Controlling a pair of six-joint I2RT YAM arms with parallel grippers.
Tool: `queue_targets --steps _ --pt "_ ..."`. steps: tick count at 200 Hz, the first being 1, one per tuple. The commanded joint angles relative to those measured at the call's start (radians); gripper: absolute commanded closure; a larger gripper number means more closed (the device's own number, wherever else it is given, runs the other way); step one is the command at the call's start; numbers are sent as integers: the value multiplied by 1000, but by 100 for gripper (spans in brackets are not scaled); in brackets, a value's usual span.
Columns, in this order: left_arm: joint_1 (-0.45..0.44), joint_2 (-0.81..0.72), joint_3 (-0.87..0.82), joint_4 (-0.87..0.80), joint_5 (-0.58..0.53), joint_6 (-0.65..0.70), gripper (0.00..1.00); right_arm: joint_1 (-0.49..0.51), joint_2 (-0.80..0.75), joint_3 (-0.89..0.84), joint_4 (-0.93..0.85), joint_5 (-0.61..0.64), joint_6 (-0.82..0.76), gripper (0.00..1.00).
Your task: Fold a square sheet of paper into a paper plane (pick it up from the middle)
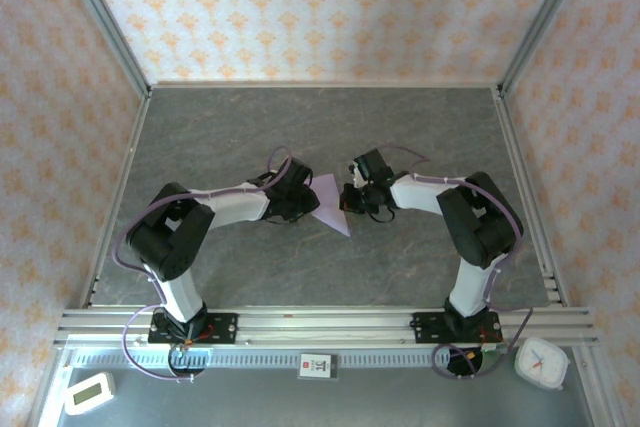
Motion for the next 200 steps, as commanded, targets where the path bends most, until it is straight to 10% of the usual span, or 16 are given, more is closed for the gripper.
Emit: queue_targets --steps 1,200 --pt "0 -19 23 -35 4 9 74 -5 52 -44 -70 74 -17 100" --pt "-3 53 161 -258 -37 71 75 -4 70 -40 -70 76 -17 100"
